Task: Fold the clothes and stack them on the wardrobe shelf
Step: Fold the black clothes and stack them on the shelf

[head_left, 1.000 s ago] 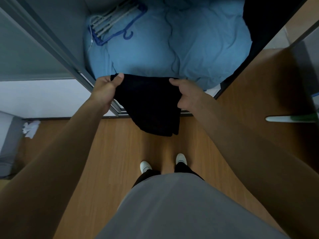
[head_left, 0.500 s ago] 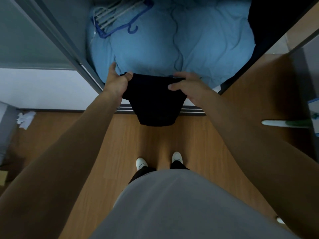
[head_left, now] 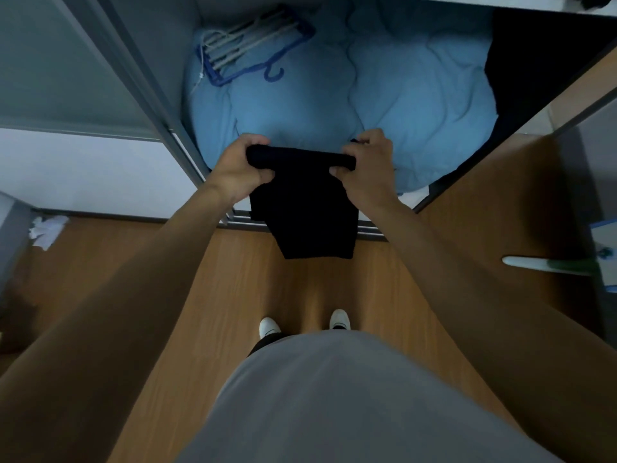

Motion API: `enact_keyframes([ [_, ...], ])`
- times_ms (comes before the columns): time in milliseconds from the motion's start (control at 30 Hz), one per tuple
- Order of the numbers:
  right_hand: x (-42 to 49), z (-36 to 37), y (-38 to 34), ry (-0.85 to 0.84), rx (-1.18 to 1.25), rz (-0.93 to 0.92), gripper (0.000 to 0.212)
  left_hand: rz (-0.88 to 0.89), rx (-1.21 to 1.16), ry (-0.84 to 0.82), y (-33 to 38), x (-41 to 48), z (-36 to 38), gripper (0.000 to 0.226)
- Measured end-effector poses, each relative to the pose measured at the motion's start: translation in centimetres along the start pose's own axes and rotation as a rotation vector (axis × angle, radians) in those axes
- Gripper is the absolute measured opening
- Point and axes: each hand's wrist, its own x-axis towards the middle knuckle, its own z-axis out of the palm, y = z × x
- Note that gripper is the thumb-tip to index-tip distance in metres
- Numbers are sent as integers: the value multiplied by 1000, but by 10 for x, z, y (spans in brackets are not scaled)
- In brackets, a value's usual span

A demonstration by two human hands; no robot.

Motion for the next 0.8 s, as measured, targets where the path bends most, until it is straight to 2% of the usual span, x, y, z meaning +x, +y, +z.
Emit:
enact_keyframes([
  [133, 0, -14, -15, 22, 245, -108, 14, -8, -273, 16, -21, -7, -23, 71],
  [267, 3, -37, -37, -119, 350, -73, 18, -54, -200, -193, -37, -3, -29, 75],
  [367, 0, -50, -51, -135, 484, -25, 21, -109, -126, -284, -34, 6, -26, 76],
  [433, 0, -57, -58, -89, 564, 19, 20, -91, -170, -258, -27, 17, -22, 77],
  [500, 4, -62, -58, 15, 705, 105, 16, -84, -225, -215, -14, 22, -13, 65],
  [567, 9, -67, -50, 142, 995, 252, 17, -93, -336, -202, -1, 24, 2, 51],
  [633, 9, -69, -31, 200, 1269, 347, 30, -114, -454, -207, 12, 23, 15, 42],
  [700, 0, -65, -8, 82, 1309, 343, 40, -135, -493, -183, 23, 22, 19, 38],
  [800, -30, -35, 19, -171, 1031, 367, 41, -175, -534, -141, 34, 22, 11, 31],
])
